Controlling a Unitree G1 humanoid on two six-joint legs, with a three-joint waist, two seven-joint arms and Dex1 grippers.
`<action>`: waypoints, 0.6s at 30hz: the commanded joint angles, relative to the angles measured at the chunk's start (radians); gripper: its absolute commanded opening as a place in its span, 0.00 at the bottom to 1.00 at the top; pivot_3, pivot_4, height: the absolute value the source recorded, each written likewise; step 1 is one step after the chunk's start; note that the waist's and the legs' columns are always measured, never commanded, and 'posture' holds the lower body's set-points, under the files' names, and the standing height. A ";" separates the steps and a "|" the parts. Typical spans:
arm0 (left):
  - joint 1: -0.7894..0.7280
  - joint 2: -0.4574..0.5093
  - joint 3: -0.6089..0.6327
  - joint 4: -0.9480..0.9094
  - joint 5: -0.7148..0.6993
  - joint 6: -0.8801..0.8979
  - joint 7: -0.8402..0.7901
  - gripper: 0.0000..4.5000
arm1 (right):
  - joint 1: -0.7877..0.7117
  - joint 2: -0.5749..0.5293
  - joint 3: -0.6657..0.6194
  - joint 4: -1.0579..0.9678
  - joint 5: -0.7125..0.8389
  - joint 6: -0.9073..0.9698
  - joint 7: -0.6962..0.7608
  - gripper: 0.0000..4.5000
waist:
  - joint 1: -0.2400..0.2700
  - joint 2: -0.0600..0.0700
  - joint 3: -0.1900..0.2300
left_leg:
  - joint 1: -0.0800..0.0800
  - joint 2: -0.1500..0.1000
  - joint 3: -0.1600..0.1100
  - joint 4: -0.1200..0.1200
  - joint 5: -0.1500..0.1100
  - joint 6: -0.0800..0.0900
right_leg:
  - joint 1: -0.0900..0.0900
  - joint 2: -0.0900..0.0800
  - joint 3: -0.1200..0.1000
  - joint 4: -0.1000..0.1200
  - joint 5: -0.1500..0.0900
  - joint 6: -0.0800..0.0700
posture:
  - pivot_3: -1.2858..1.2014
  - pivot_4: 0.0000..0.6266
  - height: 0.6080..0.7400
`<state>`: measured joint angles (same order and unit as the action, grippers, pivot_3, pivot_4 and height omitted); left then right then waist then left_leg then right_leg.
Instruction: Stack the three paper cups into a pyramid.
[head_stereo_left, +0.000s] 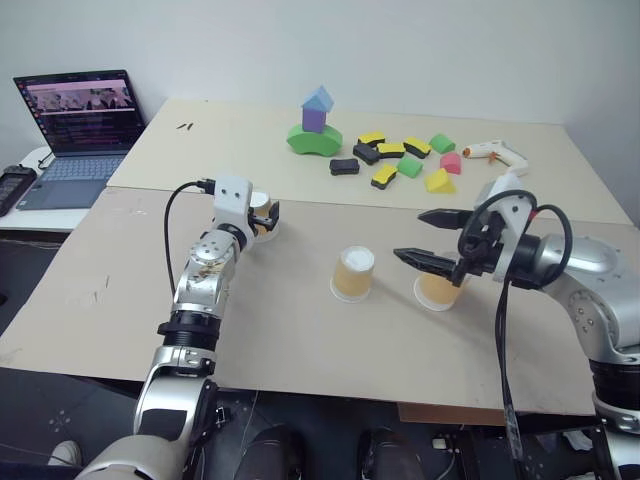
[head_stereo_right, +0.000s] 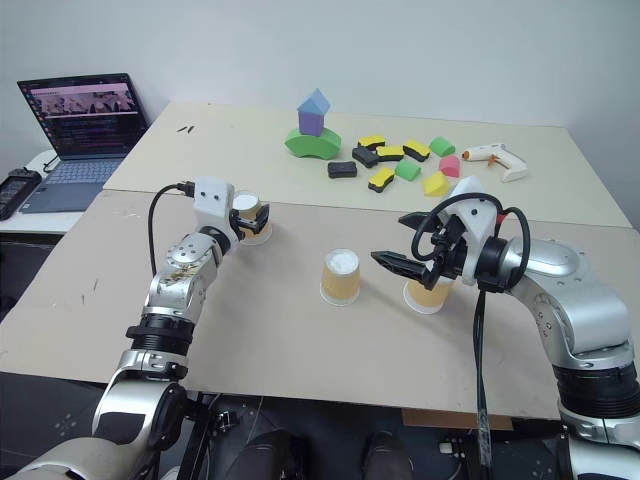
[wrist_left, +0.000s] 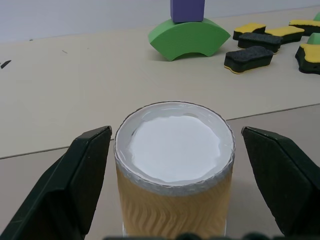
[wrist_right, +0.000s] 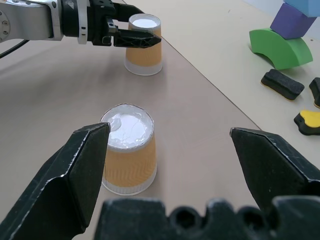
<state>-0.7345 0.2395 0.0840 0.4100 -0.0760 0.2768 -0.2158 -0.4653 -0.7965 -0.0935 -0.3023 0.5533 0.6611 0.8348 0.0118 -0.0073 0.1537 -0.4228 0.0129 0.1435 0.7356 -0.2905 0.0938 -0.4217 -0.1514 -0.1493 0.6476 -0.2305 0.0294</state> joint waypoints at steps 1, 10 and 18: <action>-0.030 0.010 0.015 -0.009 -0.008 -0.019 0.001 0.76 | -0.013 -0.004 -0.040 -0.017 0.002 -0.019 -0.007 1.00 | 0.000 0.000 0.000 | 0.000 0.000 0.000 0.000 0.000 0.000 | 0.000 0.000 0.000 0.000 0.000 0.000 | 0.52 0.24 0.66; -0.026 0.013 0.009 -0.036 -0.016 -0.009 -0.022 0.58 | -0.014 -0.001 -0.037 -0.018 0.001 -0.021 -0.014 1.00 | 0.000 0.000 0.000 | 0.000 0.000 0.000 0.000 0.000 0.000 | 0.000 0.000 0.000 0.000 0.000 0.000 | 0.52 0.24 0.66; 0.055 0.102 -0.058 -0.254 -0.187 -0.004 -0.454 0.58 | -0.002 0.005 -0.031 -0.033 -0.003 -0.014 -0.028 1.00 | -0.004 0.000 0.000 | 0.000 0.000 0.000 0.000 0.000 0.000 | -0.001 0.000 0.000 0.000 0.000 0.000 | 0.52 0.24 0.66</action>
<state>-0.6828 0.3070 0.0412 0.2510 -0.2037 0.2702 -0.5440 -0.4645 -0.7885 -0.0930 -0.3057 0.5528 0.6612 0.8186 0.0078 -0.0072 0.1537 -0.4232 0.0130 0.1439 0.7351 -0.2906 0.0937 -0.4228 -0.1511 -0.1493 0.6477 -0.2306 0.0294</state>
